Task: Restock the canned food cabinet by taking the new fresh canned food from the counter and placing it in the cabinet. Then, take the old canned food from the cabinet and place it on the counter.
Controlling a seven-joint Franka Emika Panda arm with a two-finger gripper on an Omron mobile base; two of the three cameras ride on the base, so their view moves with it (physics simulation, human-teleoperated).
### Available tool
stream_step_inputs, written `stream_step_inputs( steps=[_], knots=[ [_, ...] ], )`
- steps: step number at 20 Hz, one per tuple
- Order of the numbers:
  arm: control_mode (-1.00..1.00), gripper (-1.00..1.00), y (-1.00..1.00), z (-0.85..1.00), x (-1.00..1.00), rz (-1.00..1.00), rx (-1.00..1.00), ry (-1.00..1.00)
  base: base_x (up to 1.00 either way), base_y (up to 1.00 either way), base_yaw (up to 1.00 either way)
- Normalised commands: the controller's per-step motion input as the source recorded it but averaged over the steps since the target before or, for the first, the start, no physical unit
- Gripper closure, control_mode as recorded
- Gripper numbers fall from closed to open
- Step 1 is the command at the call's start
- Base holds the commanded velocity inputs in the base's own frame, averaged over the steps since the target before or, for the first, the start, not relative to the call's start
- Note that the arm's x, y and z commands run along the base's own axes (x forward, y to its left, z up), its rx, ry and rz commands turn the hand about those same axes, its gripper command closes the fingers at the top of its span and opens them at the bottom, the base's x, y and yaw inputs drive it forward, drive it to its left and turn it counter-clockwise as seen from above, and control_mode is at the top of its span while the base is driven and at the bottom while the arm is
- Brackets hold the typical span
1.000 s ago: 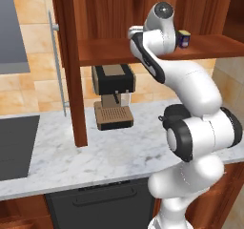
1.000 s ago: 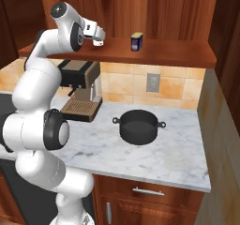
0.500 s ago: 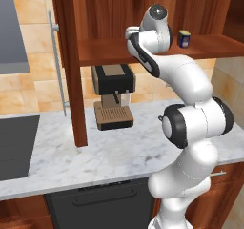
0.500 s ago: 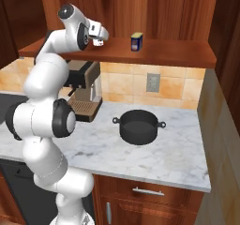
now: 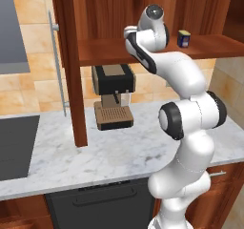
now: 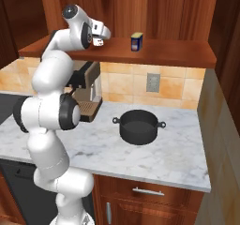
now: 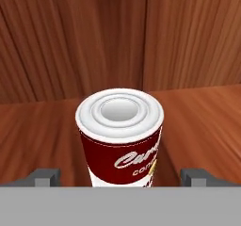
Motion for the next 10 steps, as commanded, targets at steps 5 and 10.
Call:
stream_step_inputs(
  steps=[5, 10],
  knots=[
    [-1.0, 1.0, 0.0, -0.06, 0.17, 0.0, -0.02, 0.0, 0.0, 0.0, 0.0],
    [-1.0, 1.0, 0.0, -0.1, 0.19, 0.0, -0.03, 0.0, 0.0, 0.0, 0.0]
  ],
)
